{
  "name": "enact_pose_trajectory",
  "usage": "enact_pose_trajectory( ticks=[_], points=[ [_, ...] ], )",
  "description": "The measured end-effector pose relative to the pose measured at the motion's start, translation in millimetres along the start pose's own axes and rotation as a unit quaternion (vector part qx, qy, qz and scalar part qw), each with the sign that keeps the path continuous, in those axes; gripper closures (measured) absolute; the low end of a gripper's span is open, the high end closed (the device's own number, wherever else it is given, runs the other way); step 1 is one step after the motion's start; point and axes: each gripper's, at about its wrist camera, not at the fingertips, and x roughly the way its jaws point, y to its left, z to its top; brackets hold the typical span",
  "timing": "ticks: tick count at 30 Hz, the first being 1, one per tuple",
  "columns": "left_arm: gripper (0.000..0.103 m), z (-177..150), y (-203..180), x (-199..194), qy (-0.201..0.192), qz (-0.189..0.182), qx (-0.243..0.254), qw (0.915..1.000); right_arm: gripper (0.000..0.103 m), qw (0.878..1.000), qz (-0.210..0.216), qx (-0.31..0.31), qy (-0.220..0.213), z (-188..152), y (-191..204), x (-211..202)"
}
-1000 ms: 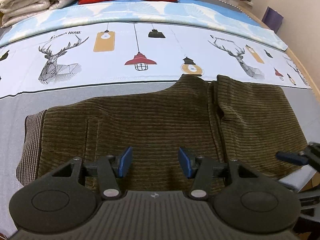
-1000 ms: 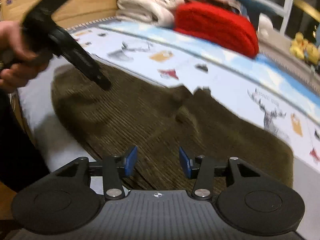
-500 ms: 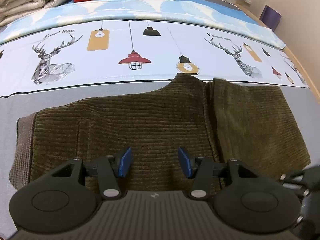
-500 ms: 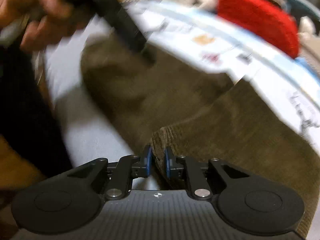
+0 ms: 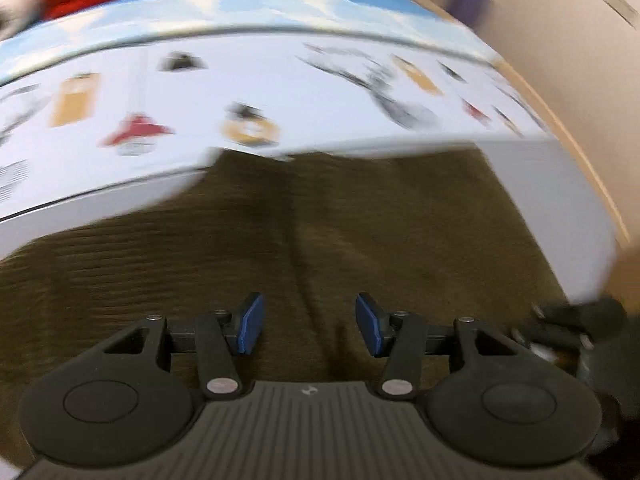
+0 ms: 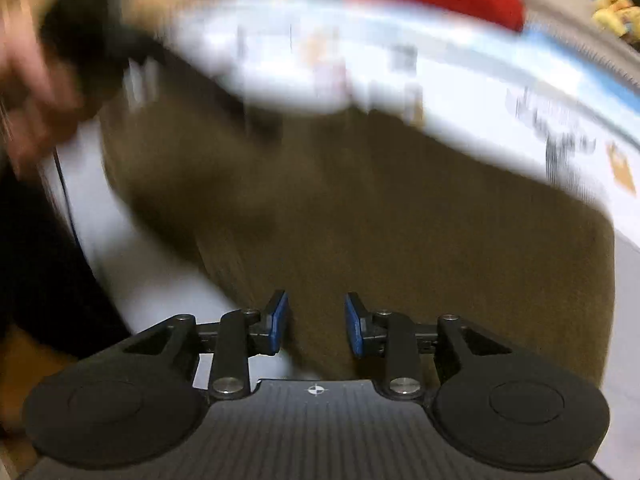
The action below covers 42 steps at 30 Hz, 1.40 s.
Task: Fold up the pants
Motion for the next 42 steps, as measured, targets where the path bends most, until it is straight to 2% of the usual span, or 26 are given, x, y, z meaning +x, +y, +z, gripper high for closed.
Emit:
enact_pose_trajectory(
  ticks=[1, 2, 3, 4, 6, 8, 12, 14, 17, 21, 23, 27, 31, 36, 38, 39, 41, 42],
  points=[
    [0.049, -3.2, -10.9, 5.6, 0.018, -0.015, 0.030, 0.9993, 0.070, 1.000, 0.005, 0.007, -0.011, -1.4, -2.5, -5.8],
    [0.056, -8.8, -22.8, 12.9, 0.040, -0.020, 0.065, 0.9969, 0.070, 0.999, 0.022, 0.032, -0.028, -1.2, -10.3, -15.4],
    [0.063, -14.8, -31.3, 19.7, 0.061, -0.016, 0.093, 0.9936, 0.070, 0.995, 0.042, 0.070, -0.049, -1.7, -23.5, -26.6],
    [0.066, -22.0, -39.1, 28.5, 0.086, -0.005, 0.120, 0.9891, 0.070, 0.991, 0.049, 0.106, -0.063, -3.2, -36.8, -34.1],
    [0.065, -29.9, -46.7, 37.9, 0.102, 0.015, 0.148, 0.9836, 0.070, 0.981, 0.026, 0.176, -0.077, -12.4, -64.7, -44.3],
    [0.065, -25.9, -44.6, 36.5, 0.098, 0.009, 0.134, 0.9861, 0.070, 0.977, -0.013, 0.204, -0.066, -20.8, -81.3, -47.1],
    [0.065, -14.9, -40.5, 26.4, 0.055, 0.017, 0.113, 0.9920, 0.070, 0.982, -0.099, 0.157, 0.022, -42.8, -79.2, -28.5],
    [0.065, -9.3, -38.0, 22.0, 0.035, 0.009, 0.098, 0.9945, 0.070, 0.984, -0.105, 0.141, 0.014, -43.9, -72.1, -30.3],
    [0.065, -5.5, -34.5, 17.3, 0.018, 0.012, 0.081, 0.9965, 0.070, 0.980, -0.102, 0.170, -0.007, -41.6, -83.7, -37.4],
    [0.065, 0.6, -21.2, 14.3, 0.013, 0.027, 0.065, 0.9975, 0.070, 0.976, -0.121, 0.181, 0.019, -38.9, -92.6, -25.8],
    [0.065, -2.3, -14.4, 10.2, 0.009, 0.035, 0.055, 0.9978, 0.070, 0.977, -0.131, 0.170, 0.005, -31.2, -85.5, -21.2],
    [0.064, -11.0, -0.2, -5.7, -0.001, 0.045, 0.038, 0.9983, 0.070, 0.981, -0.112, 0.149, -0.054, -9.3, -64.0, -29.9],
    [0.064, -23.0, 15.9, -18.2, -0.004, 0.057, 0.023, 0.9981, 0.069, 0.989, -0.086, 0.096, -0.075, 15.5, -30.6, -17.4],
    [0.064, -42.4, 48.1, -38.2, -0.006, 0.077, -0.005, 0.9970, 0.069, 0.996, -0.042, 0.020, -0.070, 38.1, 18.8, 7.3],
    [0.064, -50.1, 63.5, -46.4, -0.007, 0.087, -0.019, 0.9960, 0.064, 0.999, -0.018, 0.004, -0.031, 44.1, 35.3, 24.2],
    [0.064, -54.7, 72.8, -51.9, -0.008, 0.092, -0.028, 0.9954, 0.065, 1.000, -0.018, -0.005, -0.001, 44.5, 41.7, 35.8],
    [0.064, -62.5, 89.1, -62.0, -0.011, 0.095, -0.049, 0.9942, 0.065, 0.999, -0.038, -0.016, -0.006, 51.4, 46.0, 38.9],
    [0.064, -66.7, 97.8, -67.2, -0.012, 0.096, -0.061, 0.9935, 0.065, 0.999, -0.033, -0.006, -0.016, 56.0, 44.2, 35.7]
  ],
)
